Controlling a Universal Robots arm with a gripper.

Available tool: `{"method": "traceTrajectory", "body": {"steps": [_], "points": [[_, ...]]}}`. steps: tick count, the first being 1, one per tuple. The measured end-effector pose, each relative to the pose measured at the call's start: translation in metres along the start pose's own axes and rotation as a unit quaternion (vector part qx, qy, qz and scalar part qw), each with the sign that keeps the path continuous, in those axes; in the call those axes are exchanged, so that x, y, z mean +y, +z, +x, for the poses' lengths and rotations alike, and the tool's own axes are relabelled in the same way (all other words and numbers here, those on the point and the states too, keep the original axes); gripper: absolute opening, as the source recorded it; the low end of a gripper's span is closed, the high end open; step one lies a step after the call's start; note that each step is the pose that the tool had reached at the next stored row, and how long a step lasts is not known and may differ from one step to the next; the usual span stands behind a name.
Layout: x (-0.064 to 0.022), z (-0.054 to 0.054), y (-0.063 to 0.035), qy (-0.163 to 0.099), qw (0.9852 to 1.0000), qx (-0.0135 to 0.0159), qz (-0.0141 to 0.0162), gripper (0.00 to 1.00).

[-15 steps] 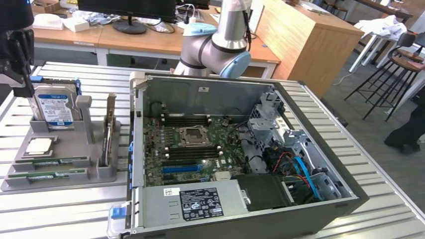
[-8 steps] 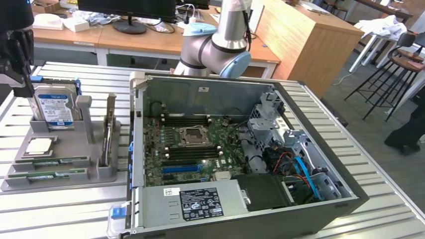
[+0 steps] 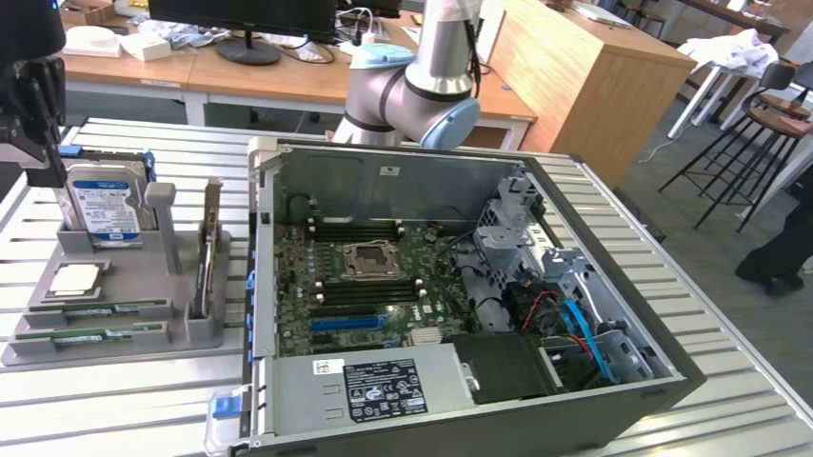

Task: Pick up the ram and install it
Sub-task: 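Pick up the ram and move it above insertion slot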

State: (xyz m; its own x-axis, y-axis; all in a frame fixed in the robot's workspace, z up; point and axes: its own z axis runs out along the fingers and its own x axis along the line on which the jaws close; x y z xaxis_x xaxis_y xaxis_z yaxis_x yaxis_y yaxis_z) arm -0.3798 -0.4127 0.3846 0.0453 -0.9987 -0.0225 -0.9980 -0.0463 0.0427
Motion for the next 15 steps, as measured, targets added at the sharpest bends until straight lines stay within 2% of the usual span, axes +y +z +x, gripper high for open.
{"method": "traceTrajectory", "body": {"steps": [13, 15], "points": [[0.0000, 0.0001, 0.0011, 0.000, 1.0000, 0.0006, -0.0001, 0.11], [0.0000, 0.0000, 0.0011, 0.000, 1.0000, 0.0007, -0.0001, 0.23]]}}
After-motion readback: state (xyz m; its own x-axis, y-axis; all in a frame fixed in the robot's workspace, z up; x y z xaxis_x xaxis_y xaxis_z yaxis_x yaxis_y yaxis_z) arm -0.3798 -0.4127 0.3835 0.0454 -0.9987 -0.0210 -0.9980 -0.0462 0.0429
